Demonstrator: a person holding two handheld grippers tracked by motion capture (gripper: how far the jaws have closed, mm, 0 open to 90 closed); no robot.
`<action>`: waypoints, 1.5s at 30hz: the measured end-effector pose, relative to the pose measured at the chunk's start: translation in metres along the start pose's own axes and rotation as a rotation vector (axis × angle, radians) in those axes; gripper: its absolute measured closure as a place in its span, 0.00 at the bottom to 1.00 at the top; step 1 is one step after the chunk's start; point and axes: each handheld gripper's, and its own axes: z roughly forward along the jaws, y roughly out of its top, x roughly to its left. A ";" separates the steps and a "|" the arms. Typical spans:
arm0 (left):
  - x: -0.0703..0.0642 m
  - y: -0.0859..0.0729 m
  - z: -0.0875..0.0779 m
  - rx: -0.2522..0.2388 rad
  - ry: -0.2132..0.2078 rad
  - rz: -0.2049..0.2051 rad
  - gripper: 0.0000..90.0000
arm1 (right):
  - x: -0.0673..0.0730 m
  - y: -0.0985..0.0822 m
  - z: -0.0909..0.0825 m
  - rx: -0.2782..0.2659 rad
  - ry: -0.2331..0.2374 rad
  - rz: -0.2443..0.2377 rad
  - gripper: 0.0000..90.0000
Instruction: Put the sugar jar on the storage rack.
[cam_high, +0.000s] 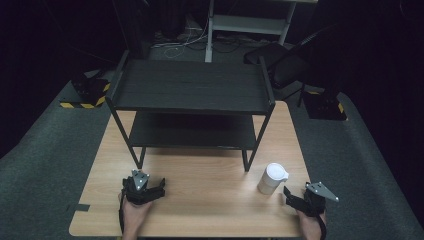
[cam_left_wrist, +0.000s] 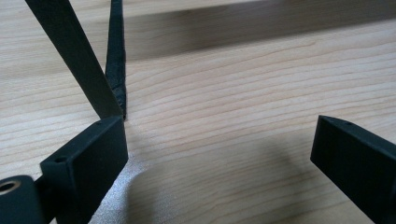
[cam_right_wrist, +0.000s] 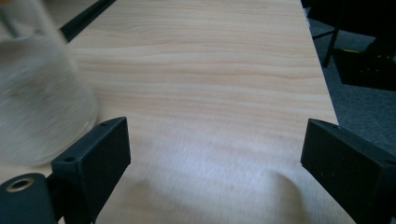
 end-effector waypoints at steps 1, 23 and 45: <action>0.000 0.000 0.000 0.000 0.000 0.000 0.05 | 0.001 -0.002 -0.004 0.005 0.002 -0.003 0.08; 0.000 -0.001 0.000 -0.004 -0.003 -0.002 0.05 | 0.034 0.012 -0.020 -0.032 0.198 -0.158 0.06; 0.000 -0.001 0.000 -0.006 -0.005 -0.003 0.05 | 0.040 0.019 0.014 -0.086 0.209 -0.148 0.19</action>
